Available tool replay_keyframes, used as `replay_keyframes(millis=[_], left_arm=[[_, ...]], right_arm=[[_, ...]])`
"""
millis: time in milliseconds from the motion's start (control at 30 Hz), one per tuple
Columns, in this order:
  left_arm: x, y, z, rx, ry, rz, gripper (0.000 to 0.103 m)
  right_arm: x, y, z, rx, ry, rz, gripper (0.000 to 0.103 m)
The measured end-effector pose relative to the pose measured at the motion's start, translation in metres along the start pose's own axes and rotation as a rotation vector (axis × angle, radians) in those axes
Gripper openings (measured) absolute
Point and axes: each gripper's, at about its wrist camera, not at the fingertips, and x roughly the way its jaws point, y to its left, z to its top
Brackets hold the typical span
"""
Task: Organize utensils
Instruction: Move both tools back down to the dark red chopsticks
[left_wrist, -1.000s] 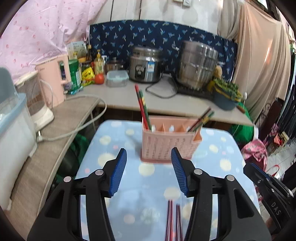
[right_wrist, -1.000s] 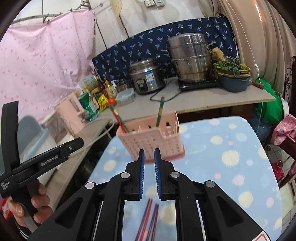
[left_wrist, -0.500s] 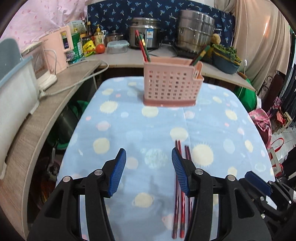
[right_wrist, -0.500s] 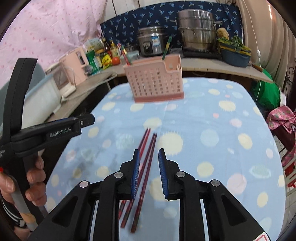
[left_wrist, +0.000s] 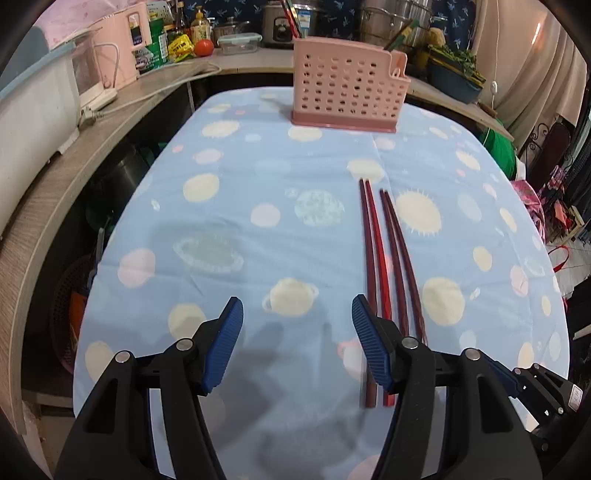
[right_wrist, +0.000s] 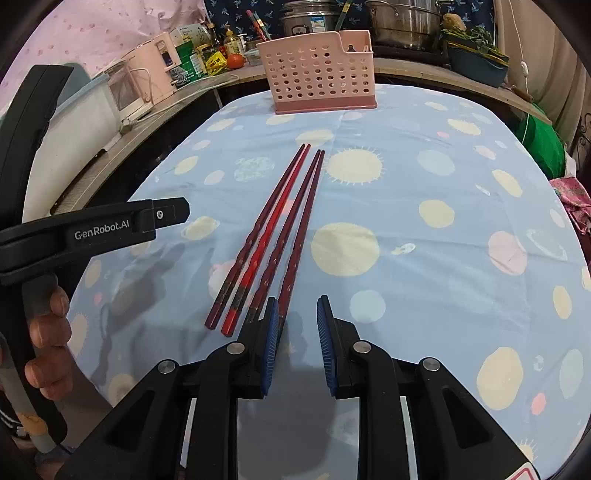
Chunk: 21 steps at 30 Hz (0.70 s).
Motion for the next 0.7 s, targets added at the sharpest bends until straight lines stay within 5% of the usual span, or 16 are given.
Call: replay_keyframes(millis=[700], left_arm=[[0.003,-0.004,-0.035,0.033,0.052,-0.011,0.064]], right_arm=[[0.014,0.014,-0.019,-0.048,0.017,-0.04,0.019]])
